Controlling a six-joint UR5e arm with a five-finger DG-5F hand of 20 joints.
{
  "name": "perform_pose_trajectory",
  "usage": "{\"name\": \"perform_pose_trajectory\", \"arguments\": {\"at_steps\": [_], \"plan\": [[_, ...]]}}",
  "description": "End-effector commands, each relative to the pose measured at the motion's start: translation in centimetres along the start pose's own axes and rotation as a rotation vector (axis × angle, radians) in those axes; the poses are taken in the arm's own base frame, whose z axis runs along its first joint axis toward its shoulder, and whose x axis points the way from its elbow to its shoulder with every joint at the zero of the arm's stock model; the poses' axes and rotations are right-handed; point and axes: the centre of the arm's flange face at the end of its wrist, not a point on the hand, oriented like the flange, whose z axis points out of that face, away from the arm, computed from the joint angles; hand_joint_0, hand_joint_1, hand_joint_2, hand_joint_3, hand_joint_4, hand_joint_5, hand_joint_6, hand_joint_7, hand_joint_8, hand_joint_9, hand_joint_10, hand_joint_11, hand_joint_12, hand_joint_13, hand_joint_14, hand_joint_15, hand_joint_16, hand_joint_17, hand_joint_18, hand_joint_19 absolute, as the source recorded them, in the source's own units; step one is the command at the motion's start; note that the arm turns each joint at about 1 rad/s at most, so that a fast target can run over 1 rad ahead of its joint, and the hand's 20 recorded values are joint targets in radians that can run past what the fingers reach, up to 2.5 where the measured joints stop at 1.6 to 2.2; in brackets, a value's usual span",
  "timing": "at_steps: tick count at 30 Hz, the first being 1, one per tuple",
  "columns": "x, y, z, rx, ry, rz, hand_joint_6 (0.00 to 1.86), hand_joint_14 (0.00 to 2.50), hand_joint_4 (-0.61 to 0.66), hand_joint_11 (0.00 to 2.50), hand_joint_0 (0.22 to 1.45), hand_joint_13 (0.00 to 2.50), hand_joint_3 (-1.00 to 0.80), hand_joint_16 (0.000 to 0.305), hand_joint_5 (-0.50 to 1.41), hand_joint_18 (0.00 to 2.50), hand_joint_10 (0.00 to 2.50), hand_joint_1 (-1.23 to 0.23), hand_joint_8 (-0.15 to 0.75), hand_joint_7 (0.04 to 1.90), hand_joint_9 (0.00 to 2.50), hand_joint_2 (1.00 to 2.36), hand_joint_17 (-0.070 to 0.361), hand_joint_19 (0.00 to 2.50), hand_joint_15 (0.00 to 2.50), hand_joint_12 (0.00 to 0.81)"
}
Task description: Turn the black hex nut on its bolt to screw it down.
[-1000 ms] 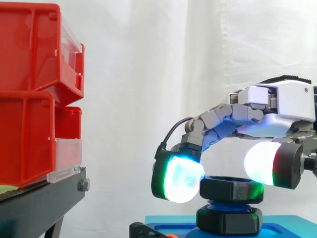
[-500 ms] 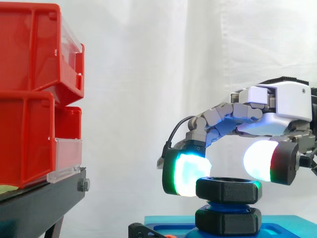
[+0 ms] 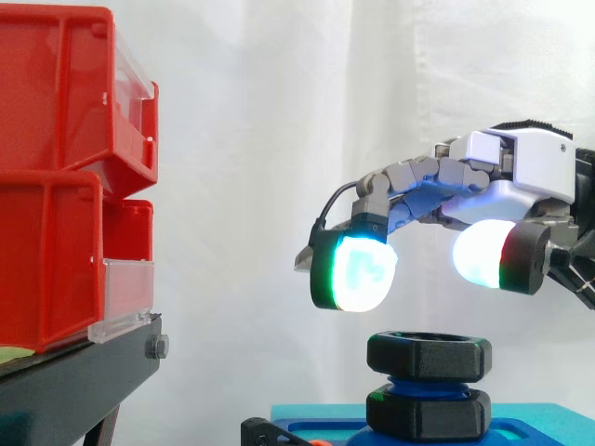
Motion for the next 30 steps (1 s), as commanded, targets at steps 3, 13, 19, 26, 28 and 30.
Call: {"name": "perform_pose_trajectory", "arguments": {"at_steps": [3,13,19,26,28,30], "plan": [[-0.1,0.7,0.9,-0.005,-0.007,0.009,0.5,0.01,0.28,0.32,0.5,0.53,-0.5,0.055,-0.1,0.52,0.01,-0.34,0.275,0.98,0.59,1.0,0.124,0.6,0.2,0.317],[0.5,2.6,2.9,0.0,-0.009,0.014,0.5,0.01,0.28,0.27,0.48,0.51,-0.5,0.057,-0.12,0.52,0.01,-0.39,0.275,0.88,0.55,1.0,0.128,0.59,0.19,0.326],[0.7,3.8,4.0,0.002,-0.008,0.021,0.5,0.01,0.28,0.27,0.48,0.51,-0.5,0.057,-0.12,0.52,0.01,-0.4,0.275,0.87,0.54,1.0,0.128,0.59,0.19,0.326],[1.3,5.4,5.2,0.013,0.008,0.03,0.5,0.01,0.28,0.28,0.49,0.5,-0.5,0.057,-0.12,0.51,0.01,-0.4,0.275,0.87,0.54,1.0,0.127,0.59,0.18,0.323],[1.4,5.8,5.4,0.01,0.015,0.034,0.5,0.01,0.28,0.28,0.49,0.5,-0.5,0.057,-0.12,0.52,0.01,-0.4,0.275,0.88,0.55,1.0,0.127,0.59,0.18,0.324],[1.6,6.3,5.7,0.004,0.025,0.04,0.5,0.01,0.28,0.28,0.49,0.5,-0.5,0.056,-0.12,0.52,0.01,-0.4,0.274,0.88,0.55,1.0,0.127,0.59,0.18,0.323]]}}
